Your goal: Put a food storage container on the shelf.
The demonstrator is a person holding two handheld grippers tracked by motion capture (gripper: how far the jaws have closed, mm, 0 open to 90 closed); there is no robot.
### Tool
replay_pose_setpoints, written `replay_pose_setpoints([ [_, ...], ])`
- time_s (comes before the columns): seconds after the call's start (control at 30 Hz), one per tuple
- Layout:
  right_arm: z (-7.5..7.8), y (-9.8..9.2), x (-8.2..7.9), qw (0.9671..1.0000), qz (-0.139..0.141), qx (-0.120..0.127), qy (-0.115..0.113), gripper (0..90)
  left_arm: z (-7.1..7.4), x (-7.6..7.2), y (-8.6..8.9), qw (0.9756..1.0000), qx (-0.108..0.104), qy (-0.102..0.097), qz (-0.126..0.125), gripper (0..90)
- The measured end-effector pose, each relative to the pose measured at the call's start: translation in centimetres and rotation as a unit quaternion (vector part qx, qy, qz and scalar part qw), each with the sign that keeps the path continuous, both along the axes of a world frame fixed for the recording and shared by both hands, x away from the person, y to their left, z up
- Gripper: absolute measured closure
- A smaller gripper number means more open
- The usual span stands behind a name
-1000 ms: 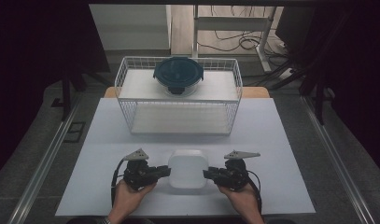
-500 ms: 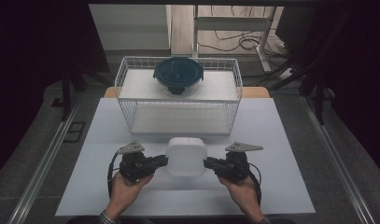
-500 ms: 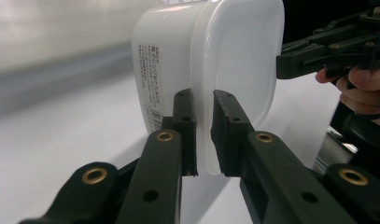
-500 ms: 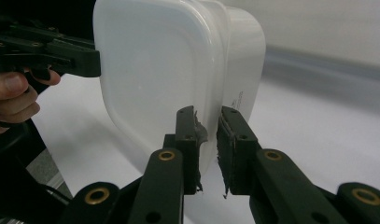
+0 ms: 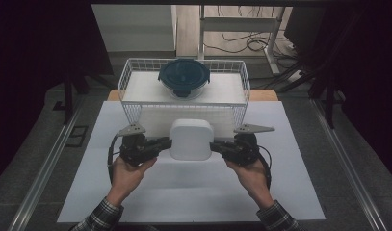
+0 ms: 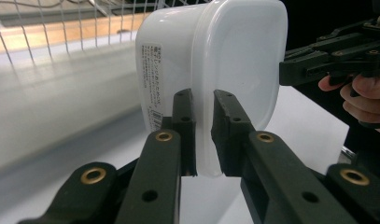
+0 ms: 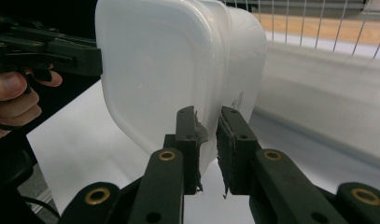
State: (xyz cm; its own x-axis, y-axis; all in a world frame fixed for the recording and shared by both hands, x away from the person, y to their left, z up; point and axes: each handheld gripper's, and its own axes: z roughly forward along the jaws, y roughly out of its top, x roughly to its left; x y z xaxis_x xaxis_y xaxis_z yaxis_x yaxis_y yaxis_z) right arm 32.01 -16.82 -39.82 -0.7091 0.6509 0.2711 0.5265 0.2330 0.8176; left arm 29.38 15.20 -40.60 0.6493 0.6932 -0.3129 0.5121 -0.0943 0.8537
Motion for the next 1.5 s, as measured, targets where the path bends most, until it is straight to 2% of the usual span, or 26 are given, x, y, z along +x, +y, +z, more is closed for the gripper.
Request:
replay_pose_setpoints([
  [0.3,3.5,0.6,1.7,0.9998,0.007,0.000,-0.019,78.1,3.1,1.2,0.6,0.9997,-0.009,-0.023,0.009,79.6],
  [0.6,7.1,1.6,2.8,0.9993,0.009,-0.005,-0.035,78.2,5.8,2.1,1.5,0.9992,-0.024,-0.027,0.019,79.6],
  [0.9,10.8,2.6,3.7,0.9988,0.011,-0.003,-0.047,78.2,9.7,2.8,2.3,0.9987,-0.018,-0.037,0.029,79.4],
  [1.03,12.5,3.1,4.3,0.9986,0.012,-0.001,-0.051,78.2,11.5,3.3,2.9,0.9987,-0.022,-0.035,0.030,79.3],
  [1.33,15.8,4.4,5.9,0.9983,0.007,0.007,-0.058,78.3,14.6,5.4,4.3,0.9983,-0.032,-0.033,0.034,79.0],
  [1.5,17.0,5.1,7.3,0.9982,0.000,0.007,-0.059,78.2,15.4,7.0,4.6,0.9980,-0.033,-0.032,0.042,78.7],
])
